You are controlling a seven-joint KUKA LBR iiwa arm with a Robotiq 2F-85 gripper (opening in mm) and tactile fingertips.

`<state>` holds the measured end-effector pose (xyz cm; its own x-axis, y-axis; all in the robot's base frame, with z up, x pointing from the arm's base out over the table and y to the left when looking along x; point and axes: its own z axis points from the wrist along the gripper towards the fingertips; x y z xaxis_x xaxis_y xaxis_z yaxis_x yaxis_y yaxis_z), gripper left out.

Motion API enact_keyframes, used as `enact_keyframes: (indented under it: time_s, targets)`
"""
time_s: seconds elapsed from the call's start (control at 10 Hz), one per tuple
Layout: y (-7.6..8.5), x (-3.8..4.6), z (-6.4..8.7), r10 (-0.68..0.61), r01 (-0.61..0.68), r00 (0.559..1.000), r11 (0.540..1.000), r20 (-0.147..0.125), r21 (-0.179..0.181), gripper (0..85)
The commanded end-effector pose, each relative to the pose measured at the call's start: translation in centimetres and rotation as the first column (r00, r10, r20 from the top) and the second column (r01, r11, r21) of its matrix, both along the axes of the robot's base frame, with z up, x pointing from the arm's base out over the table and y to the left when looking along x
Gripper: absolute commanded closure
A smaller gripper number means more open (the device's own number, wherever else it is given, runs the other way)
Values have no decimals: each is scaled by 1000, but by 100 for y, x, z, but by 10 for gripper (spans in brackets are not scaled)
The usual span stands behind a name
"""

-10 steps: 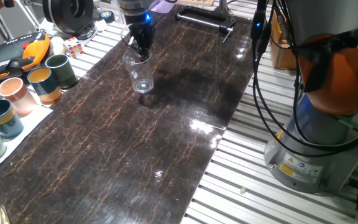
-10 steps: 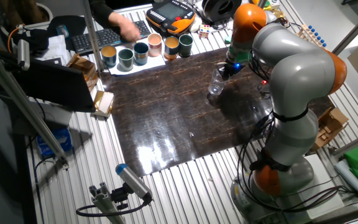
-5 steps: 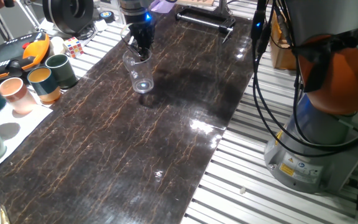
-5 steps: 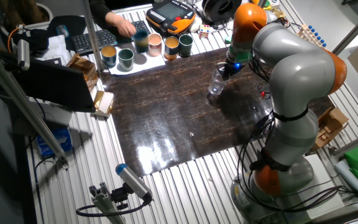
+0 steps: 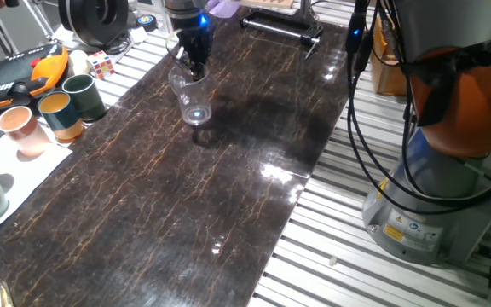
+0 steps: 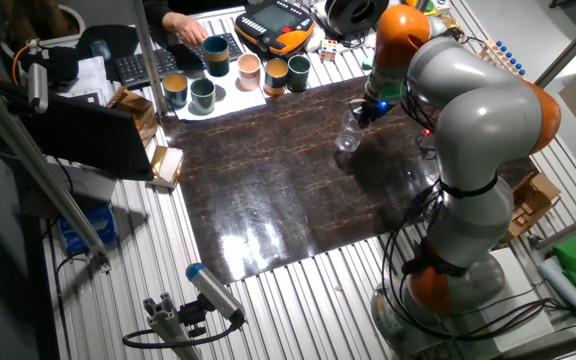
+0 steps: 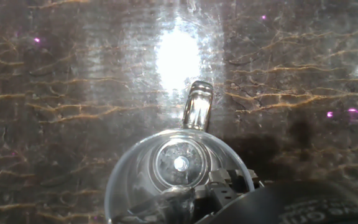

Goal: Pick up the cup

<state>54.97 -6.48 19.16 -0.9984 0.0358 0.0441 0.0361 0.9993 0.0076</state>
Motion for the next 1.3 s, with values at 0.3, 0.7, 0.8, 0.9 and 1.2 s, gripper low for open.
enact_keyframes:
  time_s: [0.3,0.7,0.8,0.9,1.2]
  targets:
    - [-57,-97,338,-14,14,999,1000,-33,-4,843]
    - [-206,-122,493,-5,6,999,1000,-48,7,843]
    - [-238,-136,519,-5,6,999,1000,-51,7,843]
    - [-268,-158,543,-5,6,999,1000,-51,4,843]
    - [-382,-168,607,-6,7,998,1000,-62,17,843]
